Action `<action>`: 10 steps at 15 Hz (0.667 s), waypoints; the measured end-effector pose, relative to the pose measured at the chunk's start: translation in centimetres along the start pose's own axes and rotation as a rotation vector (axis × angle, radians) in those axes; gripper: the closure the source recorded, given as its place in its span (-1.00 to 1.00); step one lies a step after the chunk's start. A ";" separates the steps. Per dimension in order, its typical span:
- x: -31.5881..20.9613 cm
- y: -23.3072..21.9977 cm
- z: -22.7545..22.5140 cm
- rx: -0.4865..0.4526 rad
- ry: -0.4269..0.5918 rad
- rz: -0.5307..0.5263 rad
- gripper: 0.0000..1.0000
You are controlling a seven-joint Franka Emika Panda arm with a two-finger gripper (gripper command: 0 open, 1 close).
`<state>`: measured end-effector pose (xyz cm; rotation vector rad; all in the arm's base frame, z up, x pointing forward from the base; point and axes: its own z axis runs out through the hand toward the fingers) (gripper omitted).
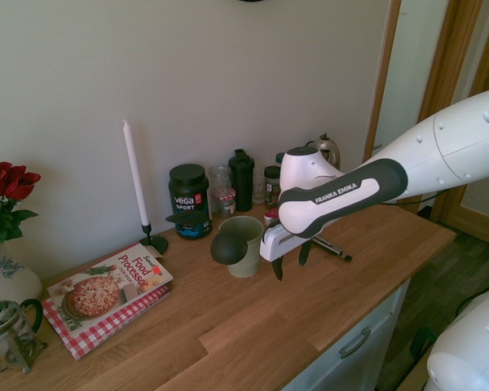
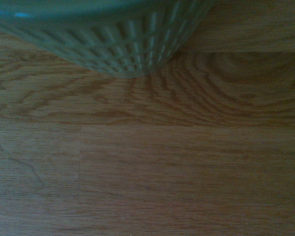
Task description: Put the tongs back in the holder
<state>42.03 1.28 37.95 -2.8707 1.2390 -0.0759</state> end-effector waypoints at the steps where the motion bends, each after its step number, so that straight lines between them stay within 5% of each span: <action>1: 0.0 0.0 0.1 0.000 -0.004 0.002 -1.00; 10: 6.4 1.4 -5.7 0.014 0.047 -0.205 -1.00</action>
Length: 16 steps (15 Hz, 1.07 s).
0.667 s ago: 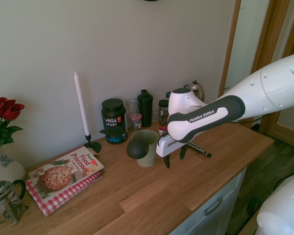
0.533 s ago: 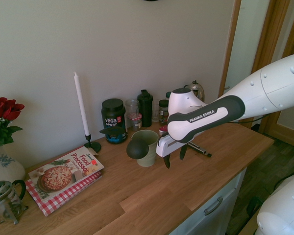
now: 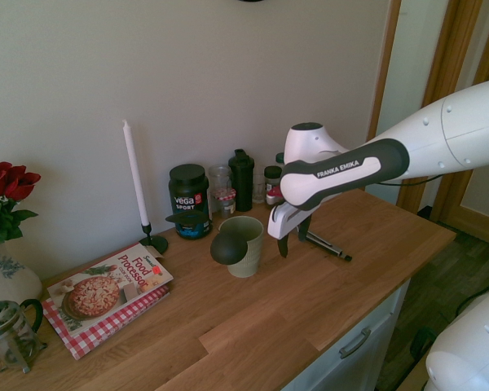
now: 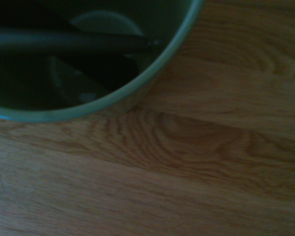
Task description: Put the tongs back in the holder
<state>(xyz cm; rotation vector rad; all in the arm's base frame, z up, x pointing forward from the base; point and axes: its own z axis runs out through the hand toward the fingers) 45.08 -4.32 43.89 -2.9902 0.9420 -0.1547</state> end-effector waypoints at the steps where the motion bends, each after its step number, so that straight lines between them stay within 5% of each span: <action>1: 1.1 0.7 -0.3 -0.009 0.010 -0.010 -1.00; 16: 12.0 1.7 7.4 -0.019 -0.023 0.019 -1.00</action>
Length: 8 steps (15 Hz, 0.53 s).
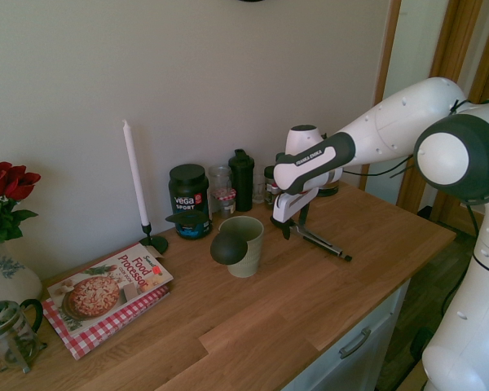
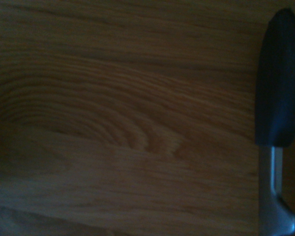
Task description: Put the tongs back in the holder
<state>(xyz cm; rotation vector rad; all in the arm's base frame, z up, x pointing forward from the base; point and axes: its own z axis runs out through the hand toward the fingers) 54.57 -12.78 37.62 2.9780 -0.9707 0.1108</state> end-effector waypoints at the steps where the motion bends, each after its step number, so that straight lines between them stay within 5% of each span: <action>1: 0.3 -0.3 0.2 0.002 -0.004 0.000 -1.00; 2: 0.7 -0.6 0.4 0.001 -0.007 -0.002 -1.00; 3: 0.9 -0.7 0.8 -0.002 -0.010 -0.002 1.00; 8: 2.3 -0.4 2.4 -0.012 -0.021 -0.001 1.00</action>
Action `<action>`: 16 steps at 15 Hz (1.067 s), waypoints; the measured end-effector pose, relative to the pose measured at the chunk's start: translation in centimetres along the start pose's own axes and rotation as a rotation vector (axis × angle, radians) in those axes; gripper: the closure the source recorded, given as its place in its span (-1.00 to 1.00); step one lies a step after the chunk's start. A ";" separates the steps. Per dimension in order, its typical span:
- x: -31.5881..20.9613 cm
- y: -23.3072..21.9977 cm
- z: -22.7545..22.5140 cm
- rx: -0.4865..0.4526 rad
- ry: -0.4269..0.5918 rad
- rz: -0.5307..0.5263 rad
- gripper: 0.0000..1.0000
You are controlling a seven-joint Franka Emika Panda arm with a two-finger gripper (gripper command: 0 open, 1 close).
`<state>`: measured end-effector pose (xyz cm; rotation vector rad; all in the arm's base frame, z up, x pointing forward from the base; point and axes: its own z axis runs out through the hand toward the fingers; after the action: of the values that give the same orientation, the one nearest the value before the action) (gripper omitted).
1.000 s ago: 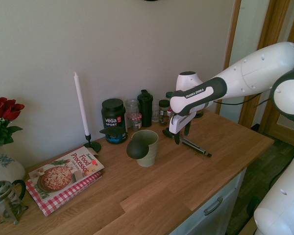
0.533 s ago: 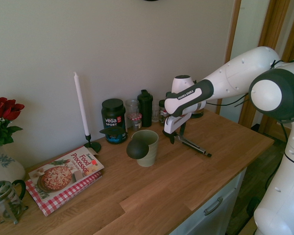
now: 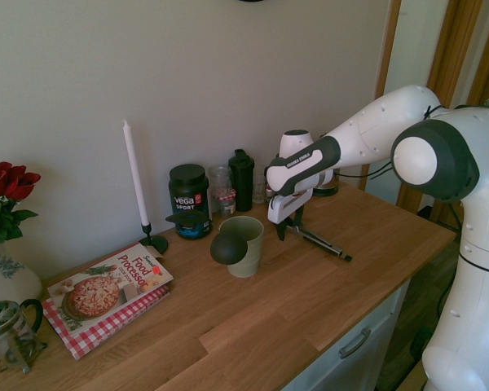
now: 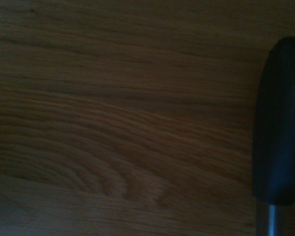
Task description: Put the tongs back in the holder
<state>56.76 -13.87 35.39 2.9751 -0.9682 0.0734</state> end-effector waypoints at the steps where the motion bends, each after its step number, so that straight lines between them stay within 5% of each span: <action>1: 0.1 0.2 0.2 -0.001 -0.002 0.000 1.00; 16: 0.5 1.5 1.3 -0.005 -0.016 0.019 1.00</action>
<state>56.36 -15.38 34.08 2.9669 -0.9961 0.0477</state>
